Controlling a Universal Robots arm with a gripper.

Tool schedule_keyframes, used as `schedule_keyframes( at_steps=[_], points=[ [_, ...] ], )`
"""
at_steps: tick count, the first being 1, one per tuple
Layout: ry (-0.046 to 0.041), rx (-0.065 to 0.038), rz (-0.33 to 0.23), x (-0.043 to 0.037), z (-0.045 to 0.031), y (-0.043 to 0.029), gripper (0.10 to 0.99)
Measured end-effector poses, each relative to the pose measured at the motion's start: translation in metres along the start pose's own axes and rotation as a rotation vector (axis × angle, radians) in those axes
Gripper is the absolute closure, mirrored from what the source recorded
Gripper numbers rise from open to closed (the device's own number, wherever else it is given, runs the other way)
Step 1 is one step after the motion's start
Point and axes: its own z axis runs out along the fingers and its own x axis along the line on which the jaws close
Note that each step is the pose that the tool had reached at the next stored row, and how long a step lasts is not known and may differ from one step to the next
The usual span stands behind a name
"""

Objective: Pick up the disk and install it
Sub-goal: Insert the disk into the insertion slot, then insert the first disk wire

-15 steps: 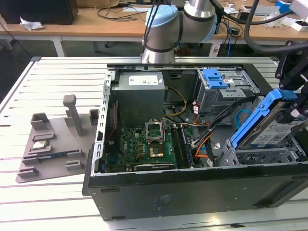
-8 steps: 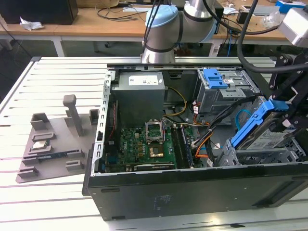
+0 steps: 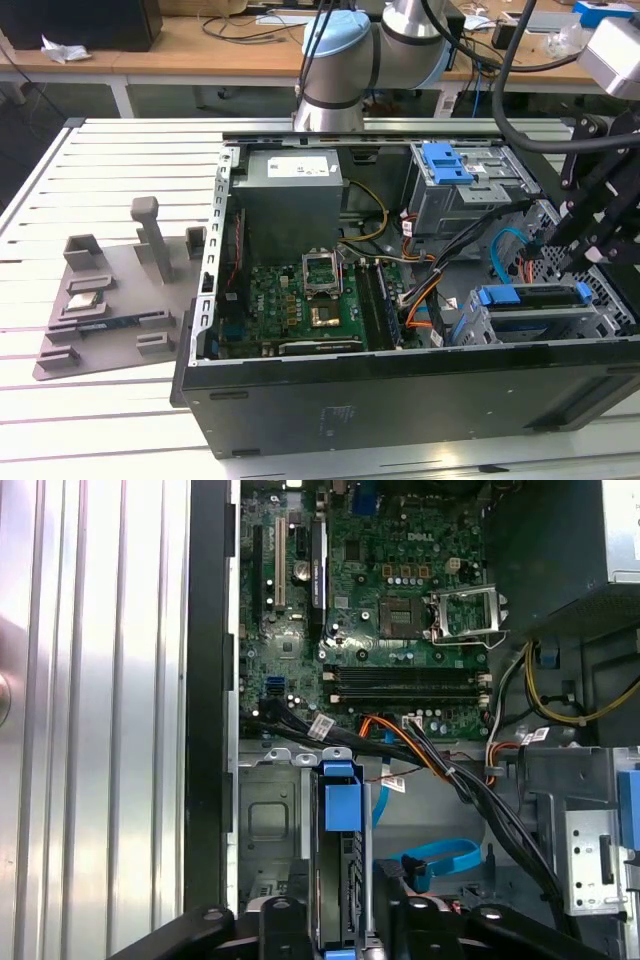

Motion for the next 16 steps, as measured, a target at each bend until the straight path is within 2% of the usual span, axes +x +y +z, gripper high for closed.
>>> schedule_keyframes(
  at_steps=[1,2,3,4,5,12,16],
  points=[
    [0.0,0.0,0.0,0.0,0.0001,0.0,0.788],
    [0.0,0.0,0.0,0.0,0.0001,0.0,0.788],
    [0.0,0.0,0.0,0.0,0.0002,0.0,0.91],
    [0.0,0.0,0.0,0.0,0.0002,0.0,0.91],
    [0.0,0.0,0.0,0.0,0.0002,0.0,0.969],
    [-0.0001,0.0,0.0,0.0,0.0006,0.0,0.98],
    [0.0049,0.0,0.0,-0.0118,0.0024,-0.0118,0.98]
  ],
)
